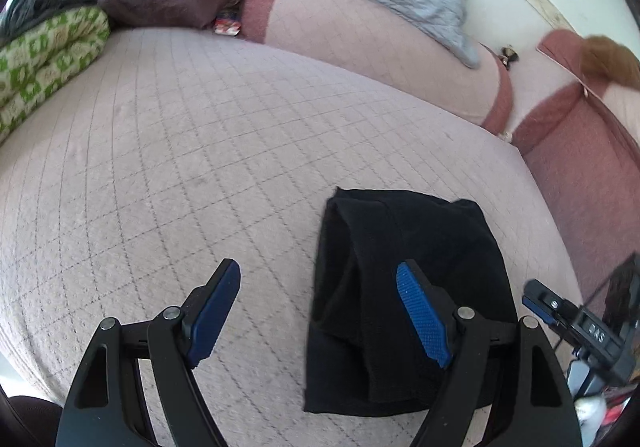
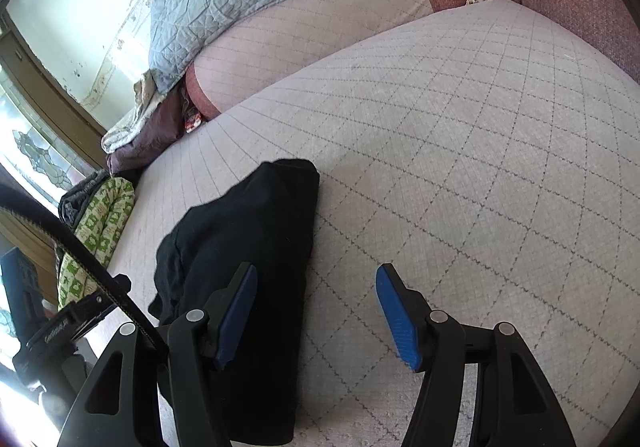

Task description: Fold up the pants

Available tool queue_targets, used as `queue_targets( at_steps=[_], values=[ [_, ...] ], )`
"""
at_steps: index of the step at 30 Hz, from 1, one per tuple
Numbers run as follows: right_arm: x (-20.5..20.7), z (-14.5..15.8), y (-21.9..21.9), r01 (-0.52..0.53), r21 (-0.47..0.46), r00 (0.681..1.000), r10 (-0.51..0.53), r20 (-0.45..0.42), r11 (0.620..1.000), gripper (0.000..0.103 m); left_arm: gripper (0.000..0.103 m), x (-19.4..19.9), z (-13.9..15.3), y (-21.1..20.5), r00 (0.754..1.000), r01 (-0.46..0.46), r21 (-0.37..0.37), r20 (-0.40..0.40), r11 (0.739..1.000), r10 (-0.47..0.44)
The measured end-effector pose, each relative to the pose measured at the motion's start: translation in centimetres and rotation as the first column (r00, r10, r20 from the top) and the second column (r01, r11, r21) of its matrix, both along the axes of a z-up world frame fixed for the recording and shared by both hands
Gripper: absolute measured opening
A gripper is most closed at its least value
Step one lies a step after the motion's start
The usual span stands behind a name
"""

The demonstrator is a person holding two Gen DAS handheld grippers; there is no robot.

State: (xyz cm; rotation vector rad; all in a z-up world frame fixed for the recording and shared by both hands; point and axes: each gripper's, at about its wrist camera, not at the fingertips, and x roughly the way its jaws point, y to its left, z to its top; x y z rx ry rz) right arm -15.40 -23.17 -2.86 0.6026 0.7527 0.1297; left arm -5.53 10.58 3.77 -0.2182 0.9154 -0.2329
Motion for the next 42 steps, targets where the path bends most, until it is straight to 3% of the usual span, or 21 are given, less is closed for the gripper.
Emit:
queue_targets(
  at_steps=[6,12,18,20,22,24,25,26,27,29,30,34,38,42],
  values=[
    [0.4,0.1,-0.3,-0.043,0.09,0.999,0.045,-0.015,0.995,0.071,0.08,2.6,-0.8,0.4,0.994,0.008,-0.081,-0.111,0.997,-0.017],
    [3.2,0.5,-0.7,-0.079,0.15,0.99,0.095,-0.106,0.986,0.074,0.08,6.2,-3.3,-2.4,0.978,0.075,0.013,-0.197,0.997,-0.071],
    [6.3,-2.0,0.8,-0.092,0.203,0.975,0.129,-0.18,0.975,0.075,0.094,6.7,-5.2,-1.2,0.972,0.097,-0.127,-0.201,0.987,-0.121],
    [6.9,-2.9,1.6,-0.1,0.228,0.977,0.139,-0.16,0.968,0.081,0.097,6.7,-5.1,-1.1,0.97,0.116,-0.167,-0.192,0.979,-0.148],
    [7.5,-2.9,2.4,-0.098,0.245,0.982,0.133,-0.132,0.965,0.092,0.098,6.4,-5.3,-1.4,0.959,0.154,-0.261,-0.192,0.953,-0.207],
    [8.3,-2.8,3.7,-0.158,0.253,0.975,0.192,-0.115,0.954,0.094,0.098,6.3,-5.7,-2.6,0.937,0.202,-0.344,-0.203,0.917,-0.283],
    [8.6,-2.9,4.4,-0.189,0.249,0.969,0.222,-0.112,0.95,0.093,0.098,6.1,-5.7,-3.3,0.936,0.213,-0.321,-0.203,0.923,-0.287],
    [8.5,-2.8,4.9,-0.202,0.218,0.968,0.228,-0.104,0.955,0.089,0.094,5.7,-5.5,-4.2,0.942,0.222,-0.252,-0.195,0.942,-0.274],
    [8.3,-2.8,5.2,-0.212,0.196,0.967,0.235,-0.102,0.957,0.083,0.079,5.3,-5.3,-4.8,0.945,0.223,-0.205,-0.193,0.953,-0.263],
    [8.0,-2.7,5.0,-0.217,0.217,0.965,0.242,-0.098,0.952,0.054,0.067,5.0,-4.9,-5.3,0.941,0.23,-0.216,-0.198,0.949,-0.274],
    [7.9,-2.6,4.7,-0.216,0.242,0.965,0.244,-0.092,0.946,0.051,0.062,5.0,-4.5,-5.5,0.942,0.226,-0.219,-0.2,0.949,-0.27],
    [8.1,0.0,4.5,-0.235,0.193,0.969,0.245,-0.029,0.953,0.029,0.054,5.8,-2.8,-6.3,0.948,0.231,-0.199,-0.176,0.952,-0.267],
    [9.7,3.1,4.0,-0.23,0.119,0.973,0.227,0.042,0.966,0.028,0.054,9.2,-1.3,-7.1,0.956,0.204,-0.24,-0.158,0.949,-0.245],
    [11.3,4.3,1.8,-0.182,0.094,0.981,0.174,0.09,0.979,0.033,0.058,13.0,-0.4,-9.9,0.963,0.207,-0.19,-0.132,0.96,-0.234]
  ],
)
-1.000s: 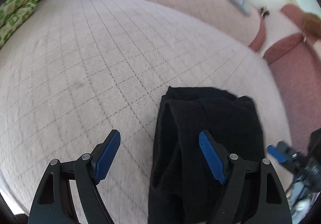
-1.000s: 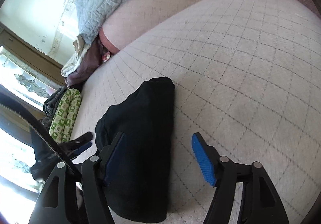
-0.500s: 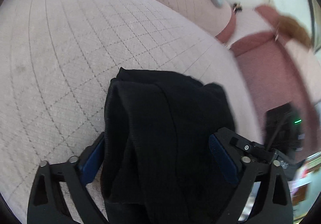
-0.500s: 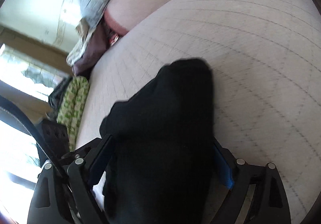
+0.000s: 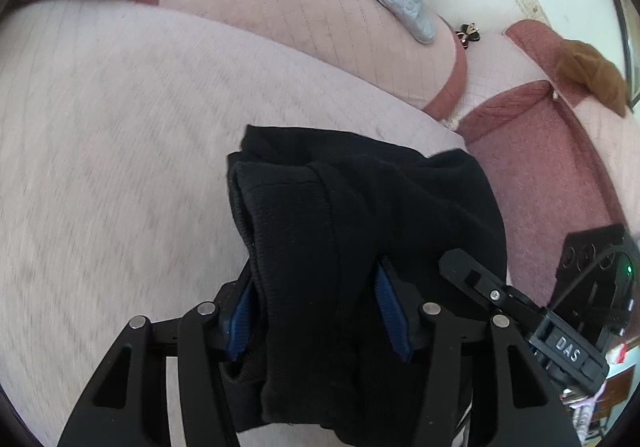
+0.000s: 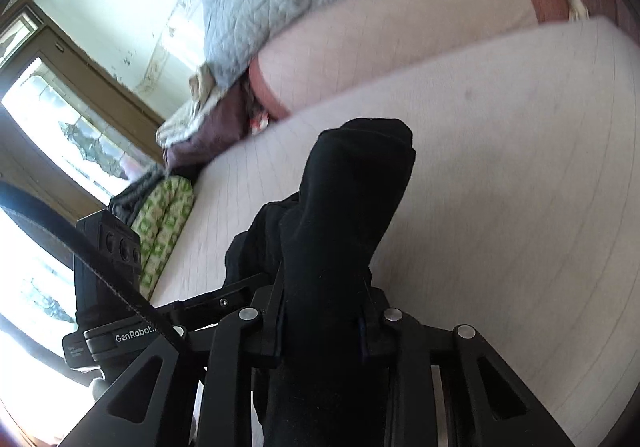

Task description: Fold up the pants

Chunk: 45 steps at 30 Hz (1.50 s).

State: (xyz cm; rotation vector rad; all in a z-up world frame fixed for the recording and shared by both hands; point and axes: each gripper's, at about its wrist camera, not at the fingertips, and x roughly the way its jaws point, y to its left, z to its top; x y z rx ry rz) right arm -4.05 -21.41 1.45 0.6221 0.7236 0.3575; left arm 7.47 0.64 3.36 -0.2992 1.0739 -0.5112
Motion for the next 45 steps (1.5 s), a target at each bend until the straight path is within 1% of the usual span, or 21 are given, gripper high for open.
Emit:
queue_targets(
  at_steps=[1,2,3,4,5,6,7,8,9,12,15,18,21,24,26,28,30,33,36,40,45],
  values=[
    [0.7,-0.4,-0.9,0.039,-0.009,0.999,-0.039,-0.01,0.999,0.043,0.059,0.7,-0.3,-0.5,1.0,-0.011,0.031,0.001,0.999,0.011],
    [1.1,-0.9,-1.6,0.074,-0.026,0.997,-0.075,-0.028,0.997,0.055,0.059,1.5,-1.0,-1.0,1.0,-0.029,0.078,0.004,0.997,0.029],
    [1.3,-1.7,-2.5,0.127,-0.057,0.99,-0.13,-0.055,0.99,0.061,0.059,2.5,-2.0,-1.2,0.998,-0.059,0.16,-0.008,0.985,0.061],
    [1.3,-2.3,-3.2,0.163,-0.079,0.982,-0.17,-0.08,0.983,0.066,0.059,3.0,-2.8,-1.3,0.997,-0.057,0.168,-0.039,0.984,0.064],
    [1.3,-2.7,-3.8,0.177,-0.081,0.978,-0.185,-0.1,0.981,0.066,0.059,3.3,-3.4,-0.9,0.994,-0.052,0.124,-0.094,0.991,0.064],
    [1.2,-3.0,-4.3,0.18,-0.068,0.975,-0.187,-0.117,0.981,0.066,0.059,3.3,-3.4,-0.3,0.991,-0.061,0.086,-0.117,0.994,0.071],
    [1.1,-2.8,-4.5,0.179,-0.061,0.976,-0.186,-0.118,0.982,0.066,0.059,2.9,-3.1,0.2,0.99,-0.065,0.059,-0.119,0.996,0.072],
    [0.6,-2.3,-4.6,0.177,-0.061,0.978,-0.182,-0.098,0.982,0.066,0.059,2.6,-2.6,0.5,0.992,-0.063,0.044,-0.11,0.997,0.068],
    [0.3,-1.7,-4.6,0.175,-0.073,0.98,-0.181,-0.078,0.982,0.066,0.059,2.1,-1.8,0.8,0.994,-0.06,0.042,-0.088,0.997,0.064],
    [-0.3,-0.4,-4.1,0.175,-0.081,0.983,-0.179,-0.038,0.981,0.071,0.059,1.3,-0.4,0.9,0.997,-0.065,0.057,-0.042,0.996,0.067],
    [-0.5,-0.5,-3.9,0.171,-0.071,0.984,-0.174,-0.037,0.983,0.072,0.059,-0.1,0.7,1.4,0.997,-0.077,0.066,0.005,0.995,0.077],
    [-1.7,-1.4,-4.5,0.192,-0.076,0.978,-0.197,-0.064,0.978,0.072,0.061,-2.9,1.4,2.1,0.992,-0.111,0.127,0.075,0.986,0.102],
    [-2.7,-1.7,-4.4,0.219,-0.067,0.972,-0.224,-0.071,0.973,0.072,0.061,-6.4,1.4,4.2,0.984,-0.156,0.163,0.112,0.974,0.139],
    [-3.9,-1.5,-3.4,0.23,-0.071,0.97,-0.234,-0.061,0.971,0.072,0.061,-9.1,1.0,6.1,0.977,-0.199,0.163,0.116,0.966,0.181],
    [-5.0,-1.3,-2.4,0.224,-0.07,0.971,-0.228,-0.064,0.972,0.072,0.062,-10.4,0.7,7.3,0.971,-0.221,0.158,0.125,0.962,0.203],
    [-6.6,-0.8,-0.8,0.196,-0.093,0.977,-0.202,-0.063,0.976,0.072,0.062,-11.3,0.4,7.9,0.965,-0.24,0.18,0.152,0.954,0.214],
    [-8.5,-0.6,0.6,0.17,-0.124,0.982,-0.178,-0.058,0.978,0.072,0.062,-11.9,0.2,8.3,0.961,-0.251,0.204,0.172,0.946,0.218],
    [-11.9,-1.0,2.6,0.142,-0.183,0.987,-0.154,-0.053,0.973,0.077,0.064,-12.4,-0.3,9.2,0.963,-0.247,0.181,0.153,0.952,0.221],
    [-14.7,-2.9,3.7,0.141,-0.252,0.983,-0.166,-0.079,0.957,0.078,0.064,-12.5,-0.8,9.4,0.966,-0.243,0.163,0.129,0.956,0.223],
    [-15.2,-4.6,2.9,0.182,-0.27,0.967,-0.222,-0.125,0.945,0.078,0.064,-13.0,-0.7,8.7,0.968,-0.227,0.171,0.145,0.959,0.203],
    [-15.0,-4.4,1.8,0.234,-0.266,0.96,-0.266,-0.091,0.935,0.078,0.066,-13.7,-0.6,7.3,0.964,-0.215,0.232,0.208,0.949,0.167]
  ],
)
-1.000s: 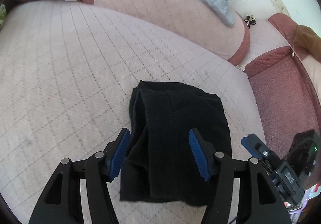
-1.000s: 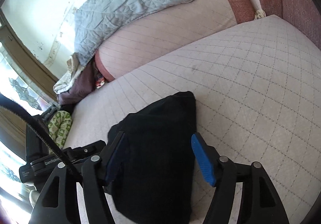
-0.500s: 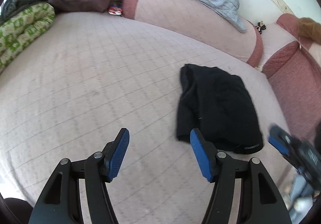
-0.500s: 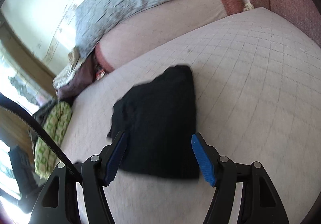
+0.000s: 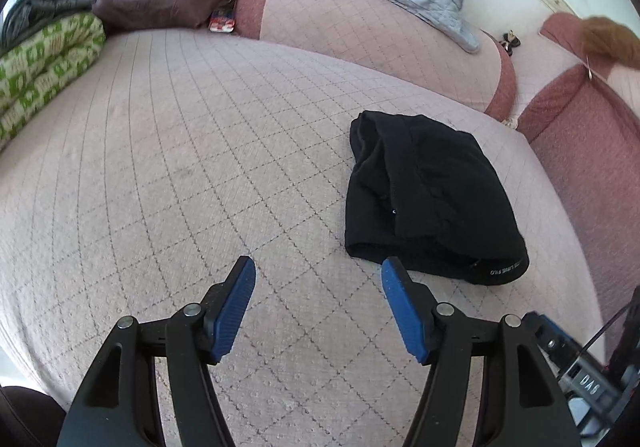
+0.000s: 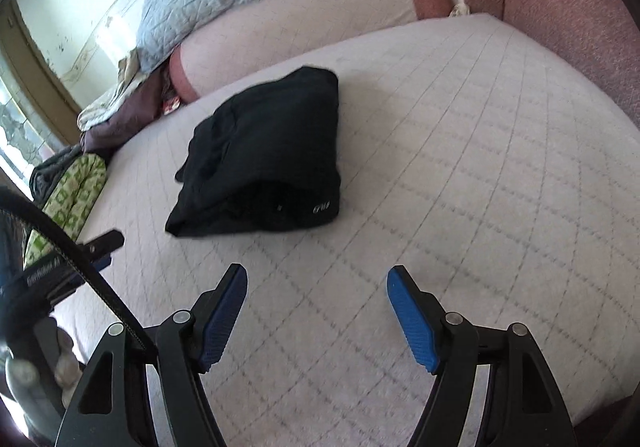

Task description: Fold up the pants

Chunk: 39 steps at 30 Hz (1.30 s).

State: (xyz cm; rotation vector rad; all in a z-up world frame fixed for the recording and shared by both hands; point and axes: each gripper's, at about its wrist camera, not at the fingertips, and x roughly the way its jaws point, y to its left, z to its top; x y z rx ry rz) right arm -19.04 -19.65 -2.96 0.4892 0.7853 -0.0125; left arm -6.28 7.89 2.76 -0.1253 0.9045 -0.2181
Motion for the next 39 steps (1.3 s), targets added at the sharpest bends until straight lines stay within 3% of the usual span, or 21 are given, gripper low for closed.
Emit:
queue_targets(
  at_steps=[12,26,31,39],
  values=[
    [0.6,-0.6,0.2,-0.01,0.031,1.0,0.01,-0.013,0.999,0.078,0.066,0.0,-1.1,-1.4,0.999,0.031,0.025,-0.022,0.999,-0.031],
    [0.1,0.2,1.4,-0.016,-0.022,1.0,0.016,0.022,1.0,0.079,0.066,-1.3,-0.7,-2.9,0.999,0.051,0.066,0.012,0.997,-0.052],
    [0.2,0.4,2.4,-0.028,-0.089,0.999,0.031,0.027,0.996,0.08,0.069,-1.3,-0.4,-3.3,0.997,0.069,0.077,0.025,0.995,-0.071],
    [0.3,0.6,3.5,-0.053,-0.132,0.998,0.058,0.031,0.99,0.081,0.07,-1.5,-0.6,-4.0,0.997,0.061,0.146,0.035,0.987,-0.067]
  ],
)
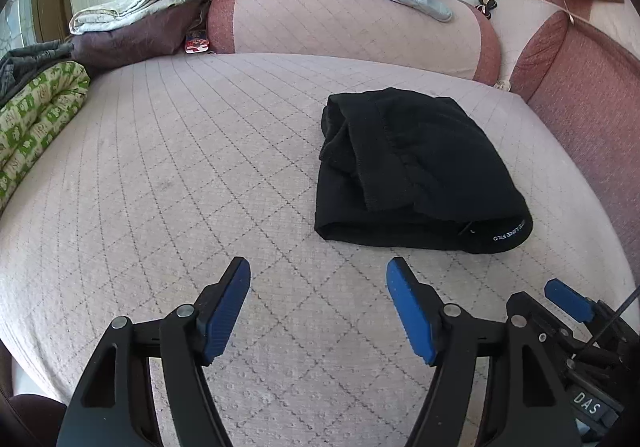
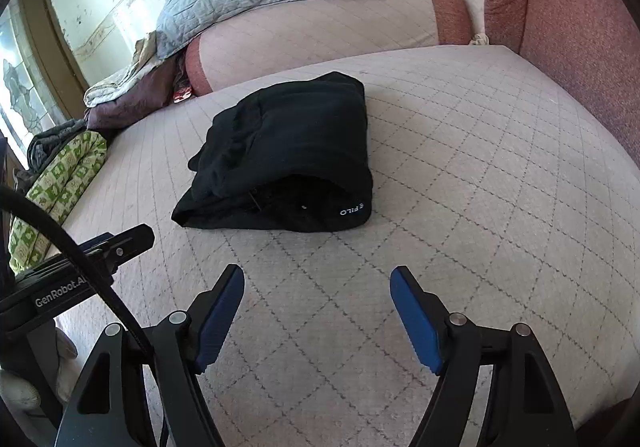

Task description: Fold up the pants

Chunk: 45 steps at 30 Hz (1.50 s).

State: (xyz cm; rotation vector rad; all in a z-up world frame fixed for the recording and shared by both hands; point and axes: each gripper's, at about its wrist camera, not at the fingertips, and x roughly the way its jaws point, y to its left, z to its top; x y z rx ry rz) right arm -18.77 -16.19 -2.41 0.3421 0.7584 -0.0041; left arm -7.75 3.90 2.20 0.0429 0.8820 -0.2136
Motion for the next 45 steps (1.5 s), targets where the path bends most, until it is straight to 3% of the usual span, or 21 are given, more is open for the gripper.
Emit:
queue_targets(
  at_steps=[36,41,43,44,45],
  values=[
    [0.5,-1.0,1.8,-0.06,-0.029,0.998,0.059,-0.034,0.998,0.083,0.071,0.4,-0.7,0.5,1.0,-0.028,0.029,-0.01,0.999,0.029],
    [0.6,-1.3,1.8,-0.053,-0.038,0.998,0.051,-0.042,0.998,0.083,0.072,-0.8,1.0,0.8,0.987,-0.109,0.093,0.132,0.99,0.096],
    [0.5,-1.1,1.8,-0.05,-0.041,0.998,0.048,-0.033,0.998,0.083,0.084,-2.0,2.7,0.9,0.96,-0.165,0.108,0.244,0.98,0.135],
    [0.4,-1.0,1.9,-0.048,-0.045,0.999,0.047,-0.025,0.998,0.083,0.096,-2.4,3.4,1.1,0.947,-0.186,0.102,0.284,0.977,0.151],
    [0.4,-0.9,1.9,-0.047,-0.048,0.999,0.046,-0.02,0.998,0.083,0.103,-3.1,4.5,1.5,0.927,-0.213,0.076,0.332,0.974,0.176]
  ],
)
